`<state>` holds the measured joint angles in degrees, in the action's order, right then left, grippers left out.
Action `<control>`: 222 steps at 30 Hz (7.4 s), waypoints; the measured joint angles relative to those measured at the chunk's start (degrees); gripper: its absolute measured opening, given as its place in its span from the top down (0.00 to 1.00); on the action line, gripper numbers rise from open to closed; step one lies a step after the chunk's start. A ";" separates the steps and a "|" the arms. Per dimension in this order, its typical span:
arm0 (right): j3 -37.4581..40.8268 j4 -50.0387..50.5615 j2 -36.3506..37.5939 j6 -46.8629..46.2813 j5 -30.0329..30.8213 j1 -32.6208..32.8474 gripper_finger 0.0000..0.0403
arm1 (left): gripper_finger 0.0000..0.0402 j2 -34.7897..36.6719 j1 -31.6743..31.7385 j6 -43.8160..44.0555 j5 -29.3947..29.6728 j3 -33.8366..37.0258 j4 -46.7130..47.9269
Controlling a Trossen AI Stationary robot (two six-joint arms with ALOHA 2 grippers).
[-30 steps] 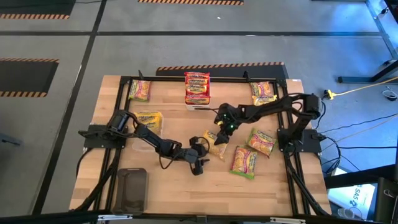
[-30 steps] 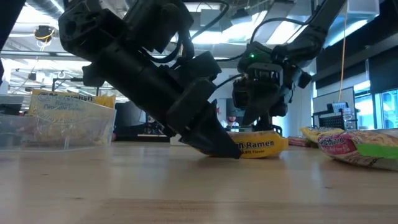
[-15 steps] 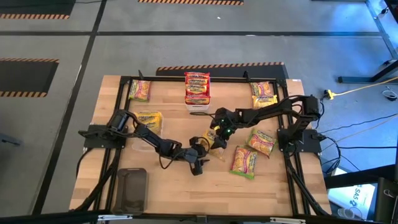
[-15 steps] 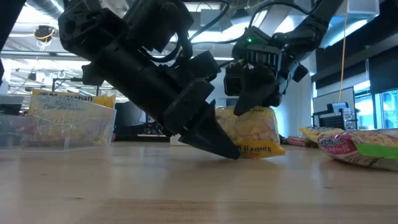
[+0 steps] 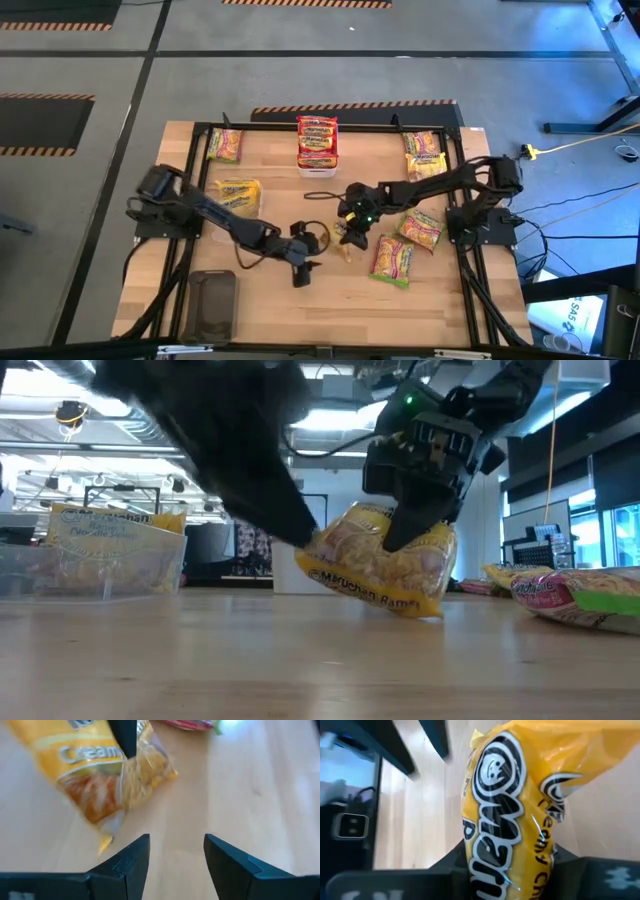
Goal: Sort Maruchan noodles
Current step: Put the yellow noodle pack into the transparent bin
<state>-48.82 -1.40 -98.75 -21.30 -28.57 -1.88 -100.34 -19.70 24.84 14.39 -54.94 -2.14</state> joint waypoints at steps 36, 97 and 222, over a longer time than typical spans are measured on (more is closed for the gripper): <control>-4.71 0.56 3.14 6.73 26.02 14.27 0.74 | 0.39 1.77 6.58 1.60 -6.14 -0.03 -8.19; 22.69 -53.25 18.72 12.88 33.85 17.24 0.36 | 0.69 8.53 1.28 -18.03 15.26 7.74 -39.47; 18.01 -25.47 27.97 17.47 35.52 17.24 0.34 | 0.70 30.28 13.35 -4.17 -9.21 -2.09 71.00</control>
<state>-30.81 -26.87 -70.78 -3.83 6.94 15.35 -70.06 -6.35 20.67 5.18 -57.04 68.85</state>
